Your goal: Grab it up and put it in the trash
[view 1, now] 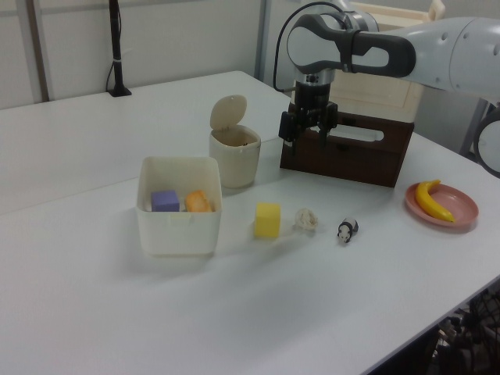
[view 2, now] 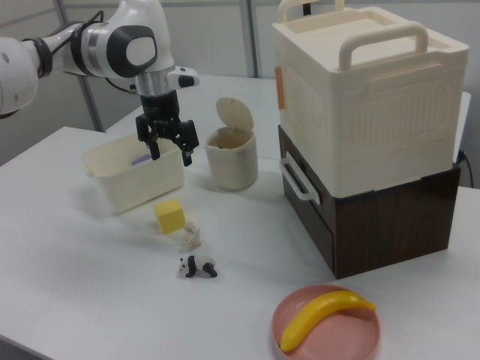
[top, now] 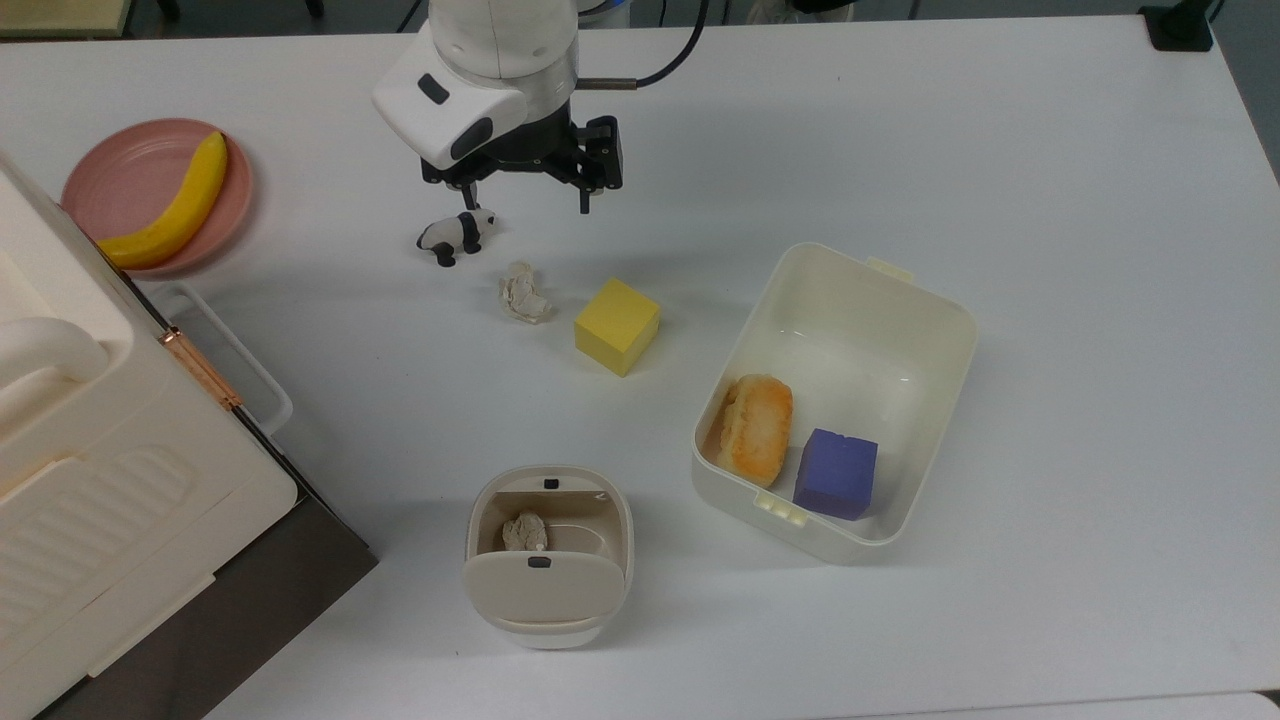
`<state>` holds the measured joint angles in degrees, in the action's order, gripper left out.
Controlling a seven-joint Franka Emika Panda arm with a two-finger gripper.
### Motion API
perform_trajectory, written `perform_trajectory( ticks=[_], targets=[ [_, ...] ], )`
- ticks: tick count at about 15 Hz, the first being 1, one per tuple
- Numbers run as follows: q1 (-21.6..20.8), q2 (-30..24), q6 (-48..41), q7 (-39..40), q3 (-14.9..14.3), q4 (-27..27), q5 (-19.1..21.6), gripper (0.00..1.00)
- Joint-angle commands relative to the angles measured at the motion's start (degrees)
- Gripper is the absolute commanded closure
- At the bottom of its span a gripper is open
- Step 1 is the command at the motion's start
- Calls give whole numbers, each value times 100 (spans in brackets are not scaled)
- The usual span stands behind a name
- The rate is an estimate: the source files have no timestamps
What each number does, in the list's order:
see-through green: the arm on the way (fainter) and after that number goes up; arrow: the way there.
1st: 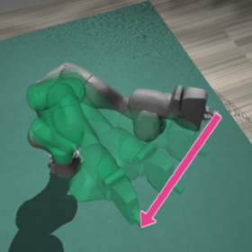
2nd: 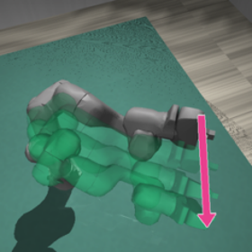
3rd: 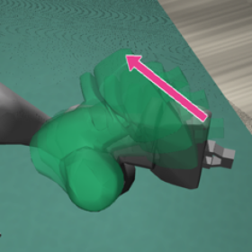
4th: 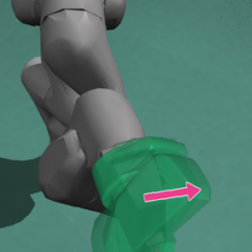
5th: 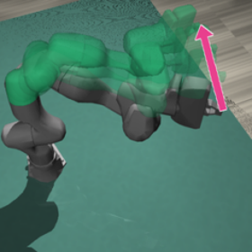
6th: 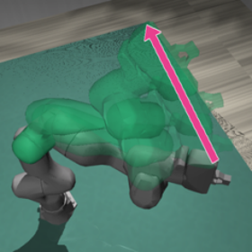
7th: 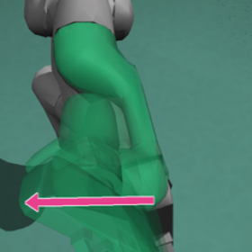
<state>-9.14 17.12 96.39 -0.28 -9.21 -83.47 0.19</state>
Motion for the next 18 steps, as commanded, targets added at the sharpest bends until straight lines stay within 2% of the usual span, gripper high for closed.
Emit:
perform_trajectory(
  ticks=[1, 4, 8, 12, 14, 16, 17, 18],
  targets=[
    [-17, -209, 21, 361, 7, -397, -28, 0],
    [-26, -183, 318, 582, 7, -730, -45, 0],
    [-17, -69, 1301, 1135, 16, -1749, -115, 0],
    [-8, 291, 1821, 1189, 16, -1822, -274, 3],
    [0, 493, 2033, 1223, 16, -1822, -335, 8],
    [18, 564, 2042, 1434, 16, -1830, -467, 19],
    [9, 573, 2042, 1530, 16, -1848, -485, 30],
    [18, 573, 2033, 1714, 16, -1874, -502, 45]
  ],
)
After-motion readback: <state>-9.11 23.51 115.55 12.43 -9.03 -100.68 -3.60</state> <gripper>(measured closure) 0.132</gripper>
